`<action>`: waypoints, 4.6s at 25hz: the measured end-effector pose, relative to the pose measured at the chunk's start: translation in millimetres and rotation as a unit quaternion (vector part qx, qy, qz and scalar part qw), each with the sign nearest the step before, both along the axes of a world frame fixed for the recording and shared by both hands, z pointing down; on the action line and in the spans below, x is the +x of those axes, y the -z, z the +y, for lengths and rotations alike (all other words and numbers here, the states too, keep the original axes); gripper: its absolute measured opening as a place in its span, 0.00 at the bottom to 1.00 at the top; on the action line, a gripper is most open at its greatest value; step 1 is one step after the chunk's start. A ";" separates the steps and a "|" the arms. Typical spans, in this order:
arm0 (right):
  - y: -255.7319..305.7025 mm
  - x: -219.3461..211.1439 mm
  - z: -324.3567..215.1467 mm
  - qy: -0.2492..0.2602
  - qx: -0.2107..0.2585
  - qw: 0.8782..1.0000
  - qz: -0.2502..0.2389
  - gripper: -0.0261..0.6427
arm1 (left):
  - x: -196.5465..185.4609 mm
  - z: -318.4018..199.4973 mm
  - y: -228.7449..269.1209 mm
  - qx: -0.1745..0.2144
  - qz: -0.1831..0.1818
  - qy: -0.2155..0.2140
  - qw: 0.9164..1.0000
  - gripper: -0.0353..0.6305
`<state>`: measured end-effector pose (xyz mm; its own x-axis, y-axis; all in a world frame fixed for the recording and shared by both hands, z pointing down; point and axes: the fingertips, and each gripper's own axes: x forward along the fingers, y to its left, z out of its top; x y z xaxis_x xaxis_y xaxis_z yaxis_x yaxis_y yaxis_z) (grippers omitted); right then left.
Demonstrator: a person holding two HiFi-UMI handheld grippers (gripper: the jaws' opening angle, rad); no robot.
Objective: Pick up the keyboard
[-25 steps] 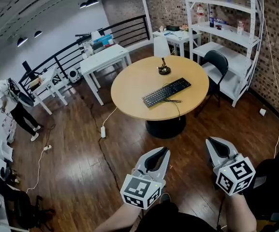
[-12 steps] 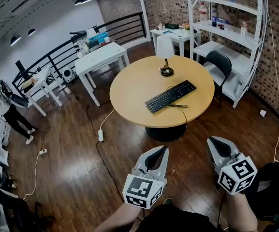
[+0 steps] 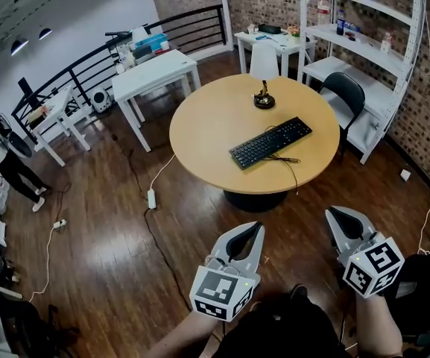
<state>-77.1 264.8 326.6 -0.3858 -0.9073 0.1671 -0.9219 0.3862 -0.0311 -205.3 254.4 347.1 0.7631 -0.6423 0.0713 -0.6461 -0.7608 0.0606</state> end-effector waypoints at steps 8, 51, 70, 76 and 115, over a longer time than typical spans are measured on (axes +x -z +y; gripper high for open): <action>4.3 18.8 -28.8 0.004 0.008 1.000 -0.009 0.04 | 16.3 -27.7 2.6 0.015 -0.017 0.010 1.000 0.05; -18.3 206.6 -296.1 0.091 -0.003 0.995 -0.038 0.04 | 178.2 -284.1 -19.6 -0.074 -0.015 0.121 0.990 0.05; -21.6 146.0 -405.6 0.079 -0.014 0.997 0.008 0.04 | 93.5 -396.4 -28.3 -0.072 0.018 0.133 0.988 0.05; -17.2 125.5 -420.4 0.090 0.003 0.995 0.039 0.04 | 73.6 -422.4 -41.2 -0.070 0.028 0.122 0.990 0.05; -207.9 266.4 -639.0 0.105 -0.224 0.969 -0.007 0.25 | 17.1 -512.2 -261.9 -0.314 -0.031 0.294 0.902 0.16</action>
